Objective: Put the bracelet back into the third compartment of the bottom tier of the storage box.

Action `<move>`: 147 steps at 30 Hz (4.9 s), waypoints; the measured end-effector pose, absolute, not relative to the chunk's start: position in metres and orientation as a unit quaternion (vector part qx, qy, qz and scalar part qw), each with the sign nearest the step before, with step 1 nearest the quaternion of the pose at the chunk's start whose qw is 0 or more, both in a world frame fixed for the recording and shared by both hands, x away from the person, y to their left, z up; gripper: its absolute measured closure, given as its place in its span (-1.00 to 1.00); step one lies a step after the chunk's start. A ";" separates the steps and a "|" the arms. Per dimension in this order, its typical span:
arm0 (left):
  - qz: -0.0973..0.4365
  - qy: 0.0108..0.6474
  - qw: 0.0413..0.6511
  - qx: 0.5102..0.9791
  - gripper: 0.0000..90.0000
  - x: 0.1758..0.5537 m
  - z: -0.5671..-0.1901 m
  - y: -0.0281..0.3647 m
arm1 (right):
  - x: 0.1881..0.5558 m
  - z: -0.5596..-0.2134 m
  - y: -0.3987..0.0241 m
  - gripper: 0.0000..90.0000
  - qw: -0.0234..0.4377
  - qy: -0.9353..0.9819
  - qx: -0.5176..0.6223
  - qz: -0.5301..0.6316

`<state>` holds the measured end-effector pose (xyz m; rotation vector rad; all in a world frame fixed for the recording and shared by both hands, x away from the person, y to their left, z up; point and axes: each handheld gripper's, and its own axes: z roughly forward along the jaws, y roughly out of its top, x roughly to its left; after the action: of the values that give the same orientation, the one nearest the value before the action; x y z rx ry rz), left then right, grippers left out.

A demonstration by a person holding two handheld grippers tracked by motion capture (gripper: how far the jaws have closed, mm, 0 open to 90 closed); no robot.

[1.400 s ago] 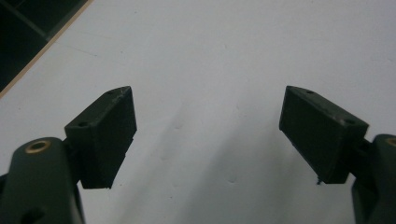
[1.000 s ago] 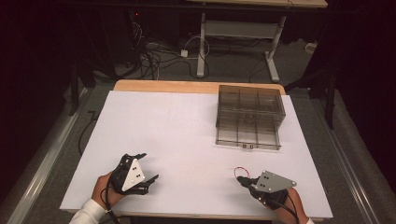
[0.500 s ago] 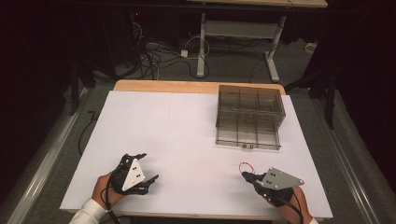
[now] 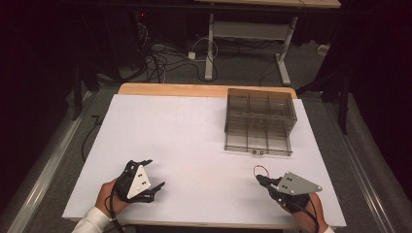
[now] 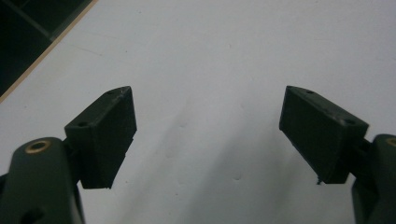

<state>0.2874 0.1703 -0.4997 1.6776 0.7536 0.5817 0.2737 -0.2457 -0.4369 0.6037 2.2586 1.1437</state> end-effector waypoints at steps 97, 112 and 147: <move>0.246 0.321 0.568 0.717 -0.60 0.288 -0.502 0.170 | 0.381 -0.442 -0.301 1.00 0.327 0.796 0.366 0.355; 0.246 0.320 0.566 0.719 -0.60 0.288 -0.503 0.170 | 0.392 -0.451 -0.299 1.00 0.315 0.798 0.383 0.341; 0.247 0.316 0.561 0.724 -0.60 0.288 -0.505 0.168 | 0.397 -0.459 -0.298 1.00 0.319 0.796 0.398 0.326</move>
<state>0.2882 0.1684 -0.5049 1.7067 0.7454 0.5811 0.3975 -0.2976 -0.4587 1.0476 2.0932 0.8571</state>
